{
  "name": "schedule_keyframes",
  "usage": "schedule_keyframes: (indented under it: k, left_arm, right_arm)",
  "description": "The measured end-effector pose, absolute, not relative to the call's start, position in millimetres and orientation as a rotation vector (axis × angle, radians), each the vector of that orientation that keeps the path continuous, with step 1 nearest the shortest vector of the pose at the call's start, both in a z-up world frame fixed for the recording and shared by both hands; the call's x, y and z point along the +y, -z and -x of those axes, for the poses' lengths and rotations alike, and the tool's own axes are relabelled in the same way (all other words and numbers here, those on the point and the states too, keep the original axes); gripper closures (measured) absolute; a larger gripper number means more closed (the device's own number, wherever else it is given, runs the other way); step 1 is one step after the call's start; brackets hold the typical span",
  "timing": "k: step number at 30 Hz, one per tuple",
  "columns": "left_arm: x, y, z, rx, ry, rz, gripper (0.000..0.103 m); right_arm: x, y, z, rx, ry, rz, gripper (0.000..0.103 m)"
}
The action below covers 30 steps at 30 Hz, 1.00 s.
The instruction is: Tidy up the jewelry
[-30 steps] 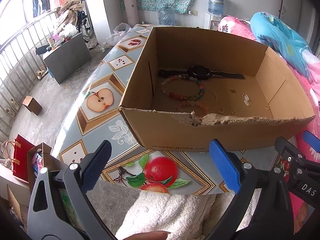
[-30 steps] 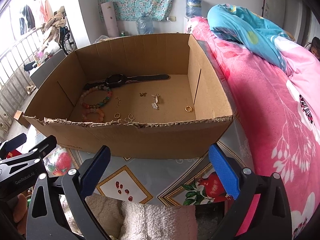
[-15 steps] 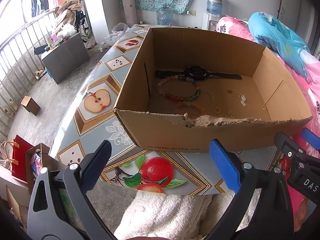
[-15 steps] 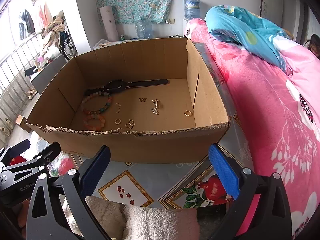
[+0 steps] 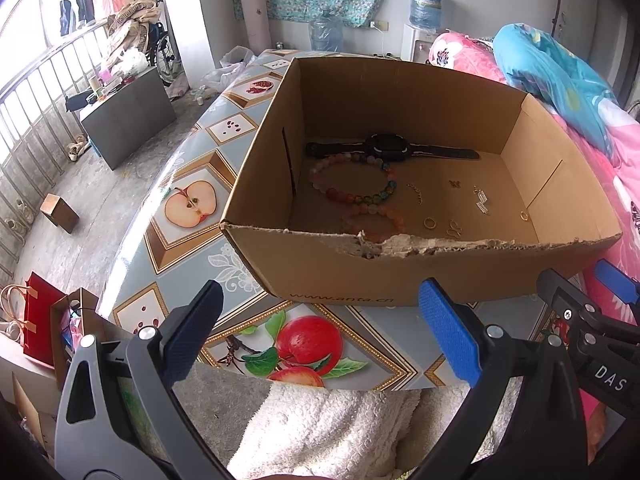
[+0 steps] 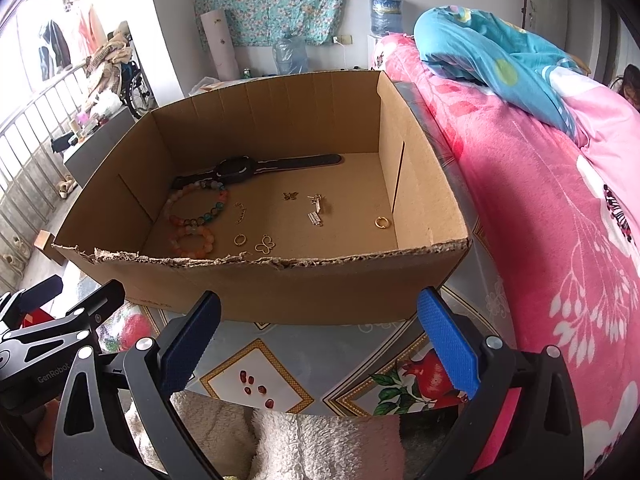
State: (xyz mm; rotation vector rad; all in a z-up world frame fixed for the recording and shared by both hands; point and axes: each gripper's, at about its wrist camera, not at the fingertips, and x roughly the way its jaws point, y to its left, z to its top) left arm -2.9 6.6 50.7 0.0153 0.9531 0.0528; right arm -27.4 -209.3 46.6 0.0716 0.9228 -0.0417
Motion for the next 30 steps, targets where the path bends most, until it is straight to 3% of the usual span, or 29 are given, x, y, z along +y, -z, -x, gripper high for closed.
schedule_keyframes:
  k: [30]
  left_arm:
    - [6.1, -50.1, 1.2, 0.954, -0.05, -0.011, 0.008]
  right_arm:
    - [-208.6, -45.7, 26.3, 0.927, 0.046, -0.067, 0.007]
